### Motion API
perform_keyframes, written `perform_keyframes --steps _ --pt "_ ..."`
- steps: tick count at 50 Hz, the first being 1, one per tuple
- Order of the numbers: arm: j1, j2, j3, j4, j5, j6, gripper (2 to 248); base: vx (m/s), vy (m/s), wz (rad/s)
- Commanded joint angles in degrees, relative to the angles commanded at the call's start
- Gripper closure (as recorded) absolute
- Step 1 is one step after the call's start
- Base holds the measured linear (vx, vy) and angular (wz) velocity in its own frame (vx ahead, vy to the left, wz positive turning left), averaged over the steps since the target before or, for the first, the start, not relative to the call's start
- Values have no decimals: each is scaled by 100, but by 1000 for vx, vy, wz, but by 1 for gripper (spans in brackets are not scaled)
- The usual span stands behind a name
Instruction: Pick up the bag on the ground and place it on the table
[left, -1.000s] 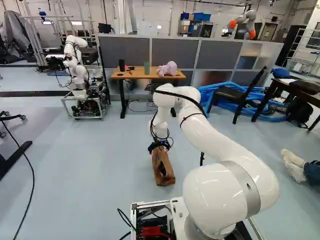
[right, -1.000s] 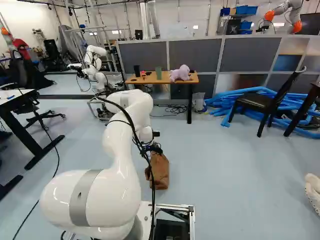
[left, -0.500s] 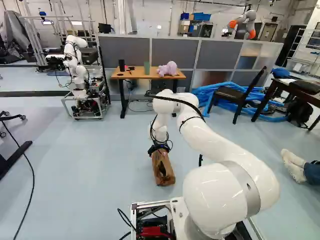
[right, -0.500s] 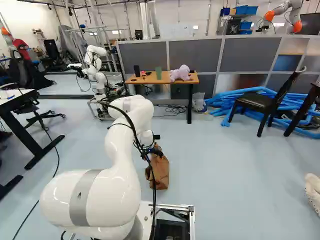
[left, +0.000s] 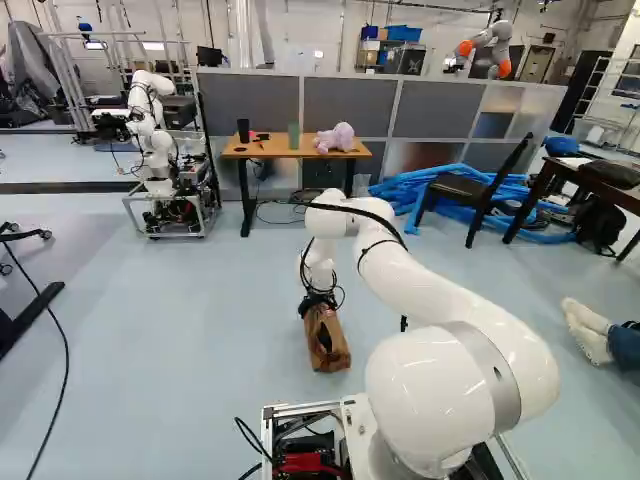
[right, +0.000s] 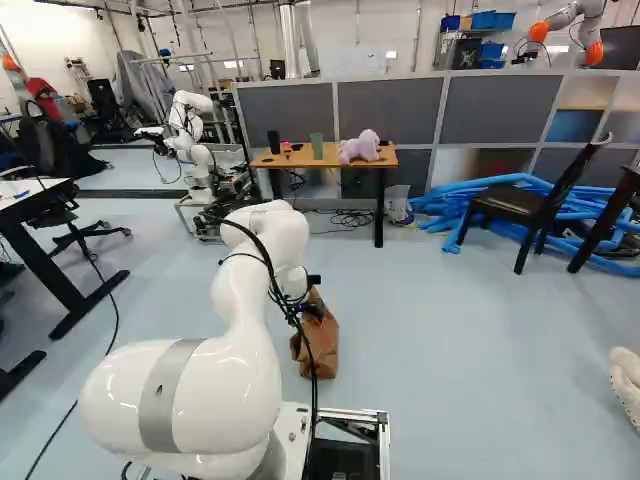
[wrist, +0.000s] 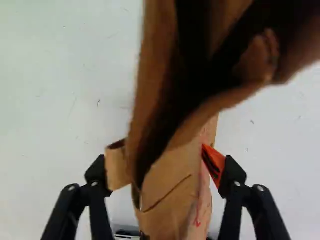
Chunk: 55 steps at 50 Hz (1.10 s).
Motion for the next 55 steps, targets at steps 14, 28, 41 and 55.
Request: perform_keyframes --steps 14,28,41,55 --pt "0 -16 -16 0 0 0 126 0 0 0" --pt "0 -16 -16 0 0 0 229 0 0 0" --pt "0 108 109 0 0 0 229 0 0 0" --pt "0 408 405 0 0 0 229 0 0 0"
